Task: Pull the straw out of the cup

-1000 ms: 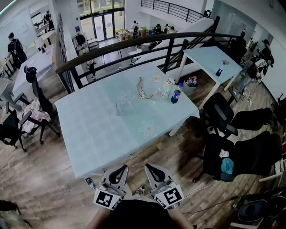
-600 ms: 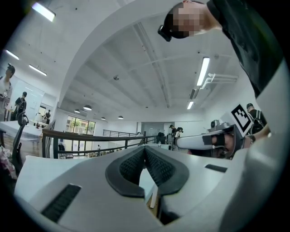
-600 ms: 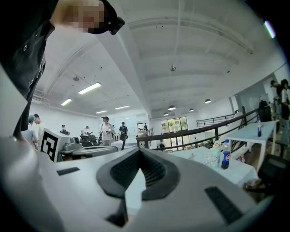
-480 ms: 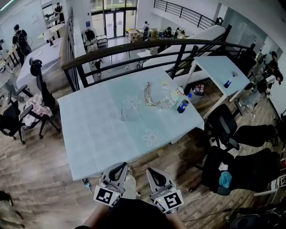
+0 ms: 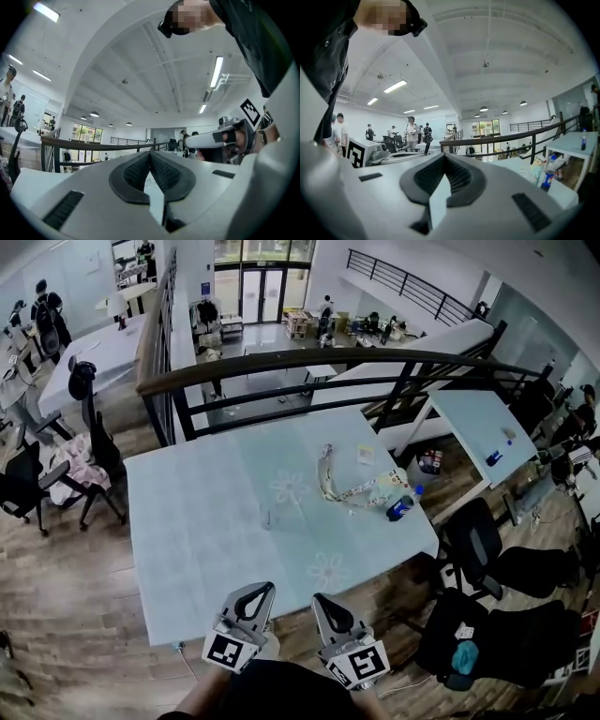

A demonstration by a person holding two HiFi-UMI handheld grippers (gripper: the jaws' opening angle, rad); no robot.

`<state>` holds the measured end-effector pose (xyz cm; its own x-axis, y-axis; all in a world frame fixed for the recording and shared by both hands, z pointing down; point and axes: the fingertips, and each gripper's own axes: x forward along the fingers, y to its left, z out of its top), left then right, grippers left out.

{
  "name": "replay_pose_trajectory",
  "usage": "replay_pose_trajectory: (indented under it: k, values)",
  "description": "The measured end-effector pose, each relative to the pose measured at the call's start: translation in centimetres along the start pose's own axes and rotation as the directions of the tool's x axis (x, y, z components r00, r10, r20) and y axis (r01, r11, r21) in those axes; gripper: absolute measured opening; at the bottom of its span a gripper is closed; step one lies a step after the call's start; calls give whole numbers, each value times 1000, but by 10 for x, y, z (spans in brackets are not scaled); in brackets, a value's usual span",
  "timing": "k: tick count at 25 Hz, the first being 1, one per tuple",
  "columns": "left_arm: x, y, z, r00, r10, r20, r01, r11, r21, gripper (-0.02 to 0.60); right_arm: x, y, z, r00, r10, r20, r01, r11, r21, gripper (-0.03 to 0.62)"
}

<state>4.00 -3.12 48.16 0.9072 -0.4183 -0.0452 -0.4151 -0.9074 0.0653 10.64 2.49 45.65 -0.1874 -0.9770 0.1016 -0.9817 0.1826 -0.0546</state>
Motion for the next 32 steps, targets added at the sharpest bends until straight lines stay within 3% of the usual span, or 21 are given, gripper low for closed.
replay_pose_trajectory:
  k: [7,13,22,25,32]
  values:
    - [30,55,-12,1000,25,-7,-25,1000,7,12,70,-25,11,1000,22,8,-21,999,-34,9]
    - [37,93,-19,992,129,-10,-129,992,10,14,104,-28,6,996,76,-37,-77,997,-21,9]
    - [59,126,-58,956,288,-61,-288,958,13,15,143,-48,-11,974,208,-89,-209,978,1,9]
    - [71,127,-66,942,328,-77,-328,945,12,86,153,-61,-8,961,257,-104,-260,965,-18,9]
    - [110,132,-83,912,398,-102,-397,917,34,137,173,-102,-6,944,302,-129,-307,951,-20,9]
